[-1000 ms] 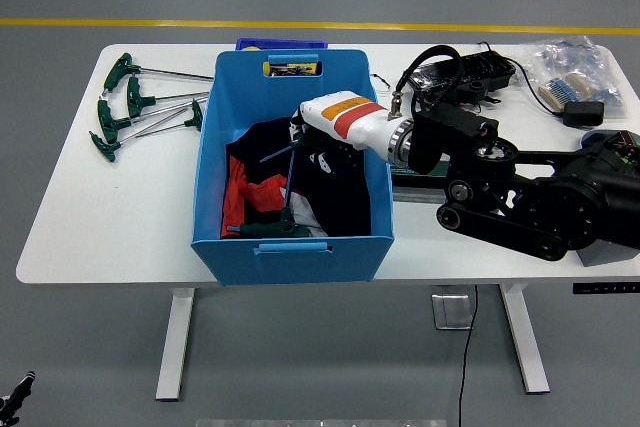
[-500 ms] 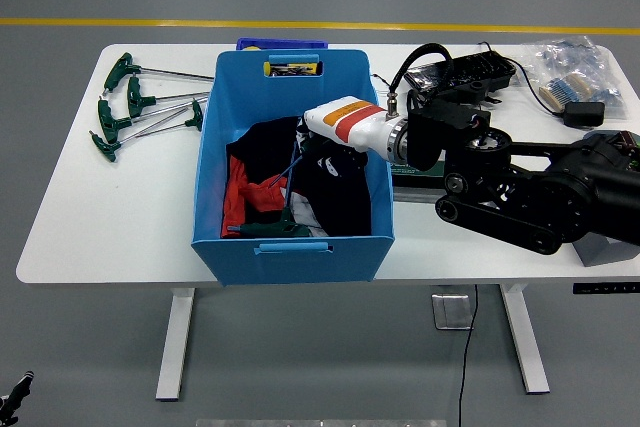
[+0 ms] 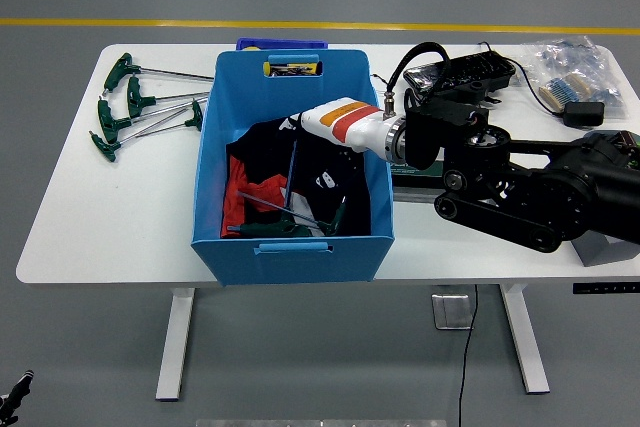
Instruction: Lift tool from toolbox,place it in box,lift tool from toolbox,place it in box
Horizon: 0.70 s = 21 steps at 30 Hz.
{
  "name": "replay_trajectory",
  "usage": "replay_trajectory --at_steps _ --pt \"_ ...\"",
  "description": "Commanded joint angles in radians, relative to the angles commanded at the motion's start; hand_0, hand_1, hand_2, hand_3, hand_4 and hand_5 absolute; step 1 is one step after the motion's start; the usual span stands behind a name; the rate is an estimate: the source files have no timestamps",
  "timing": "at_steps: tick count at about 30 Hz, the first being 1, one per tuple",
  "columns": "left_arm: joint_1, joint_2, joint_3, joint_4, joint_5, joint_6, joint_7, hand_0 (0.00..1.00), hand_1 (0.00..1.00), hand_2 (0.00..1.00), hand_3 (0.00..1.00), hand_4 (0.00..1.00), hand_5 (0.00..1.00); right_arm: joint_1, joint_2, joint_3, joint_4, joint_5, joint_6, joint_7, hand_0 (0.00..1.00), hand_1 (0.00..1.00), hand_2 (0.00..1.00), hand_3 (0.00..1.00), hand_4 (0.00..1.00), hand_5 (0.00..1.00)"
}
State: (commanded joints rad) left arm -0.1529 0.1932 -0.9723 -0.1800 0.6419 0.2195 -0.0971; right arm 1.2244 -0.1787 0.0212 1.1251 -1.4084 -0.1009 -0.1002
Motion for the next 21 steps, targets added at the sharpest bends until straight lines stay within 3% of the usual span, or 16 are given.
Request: replay_trajectory --at_steps 14,15,20,21 --pt "-0.001 -0.002 -0.004 0.0 0.002 0.0 0.0 0.888 0.9 0.906 0.751 0.696 0.786 -0.005 -0.001 0.035 -0.011 0.014 0.005 0.008 0.718 0.74 0.859 0.936 0.859 0.157" --pt "-0.001 -0.002 -0.005 0.0 0.003 0.0 0.0 0.888 0.901 0.907 0.75 0.698 0.788 -0.007 -0.002 0.043 -0.014 0.016 0.008 0.007 0.813 0.827 0.935 0.998 0.995 0.27" --pt "0.0 -0.004 -0.006 0.0 0.002 0.0 -0.001 0.888 0.901 0.907 0.75 0.698 0.788 -0.029 -0.015 0.105 -0.032 0.004 0.062 0.024 0.813 0.827 0.935 0.998 0.995 0.27" --pt "0.0 -0.004 -0.006 0.0 0.002 0.0 -0.001 0.888 0.901 0.906 0.751 0.697 0.787 -0.033 -0.018 0.116 -0.035 0.002 0.066 0.027 0.964 0.95 0.998 0.998 0.998 0.477"
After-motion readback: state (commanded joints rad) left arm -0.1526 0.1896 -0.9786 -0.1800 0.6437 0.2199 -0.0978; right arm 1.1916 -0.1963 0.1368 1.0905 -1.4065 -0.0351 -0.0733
